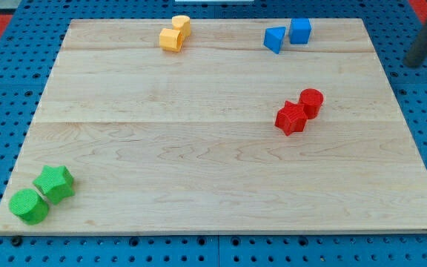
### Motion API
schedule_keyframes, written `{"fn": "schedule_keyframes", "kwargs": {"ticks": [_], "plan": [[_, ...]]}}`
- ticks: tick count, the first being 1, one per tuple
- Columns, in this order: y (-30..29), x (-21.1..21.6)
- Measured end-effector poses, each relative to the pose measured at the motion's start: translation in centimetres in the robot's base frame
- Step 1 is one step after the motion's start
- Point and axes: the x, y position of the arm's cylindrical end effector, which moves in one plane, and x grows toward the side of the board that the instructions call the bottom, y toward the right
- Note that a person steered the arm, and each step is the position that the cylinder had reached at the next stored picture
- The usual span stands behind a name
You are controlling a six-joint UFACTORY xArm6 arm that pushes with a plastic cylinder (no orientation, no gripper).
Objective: Move blue blue blocks to the left and slightly down
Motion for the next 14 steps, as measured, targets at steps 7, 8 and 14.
{"fn": "schedule_keyframes", "kwargs": {"ticks": [7,8,14], "plan": [[-34.4,-0.9],[-35.5,-1.0],[-23.5,-0.8]]}}
